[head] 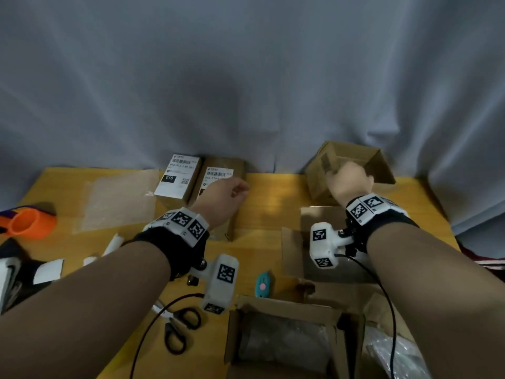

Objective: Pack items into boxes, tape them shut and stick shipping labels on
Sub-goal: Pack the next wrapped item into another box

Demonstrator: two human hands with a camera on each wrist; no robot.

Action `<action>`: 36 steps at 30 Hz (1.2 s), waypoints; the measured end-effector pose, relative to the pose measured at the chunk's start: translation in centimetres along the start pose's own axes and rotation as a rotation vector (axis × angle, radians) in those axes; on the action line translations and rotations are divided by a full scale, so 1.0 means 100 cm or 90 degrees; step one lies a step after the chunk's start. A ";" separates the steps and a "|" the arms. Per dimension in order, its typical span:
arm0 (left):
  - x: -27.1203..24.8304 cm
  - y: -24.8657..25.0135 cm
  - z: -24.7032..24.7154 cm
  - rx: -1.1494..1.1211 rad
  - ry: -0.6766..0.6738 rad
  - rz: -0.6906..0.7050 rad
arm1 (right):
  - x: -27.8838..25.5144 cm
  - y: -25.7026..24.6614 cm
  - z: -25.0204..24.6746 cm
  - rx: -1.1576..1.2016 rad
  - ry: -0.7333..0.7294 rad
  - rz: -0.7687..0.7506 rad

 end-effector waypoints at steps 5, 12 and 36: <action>-0.011 0.005 -0.011 -0.024 0.006 0.009 | -0.017 -0.023 -0.052 0.130 0.091 -0.067; -0.044 0.018 -0.045 -0.205 0.006 -0.009 | -0.085 -0.101 -0.094 0.198 0.099 -0.301; -0.098 -0.192 -0.152 -0.083 -0.091 -0.147 | -0.271 -0.225 -0.003 -0.025 0.050 -0.320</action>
Point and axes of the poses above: each hand's wrist, its own x-axis towards the middle knuckle, its own z-axis out of the palm, y = z × x, the point moved 7 cm from there along x, towards the middle knuckle, and after that the axes turned 10 degrees about y, right-handed, at the moved point
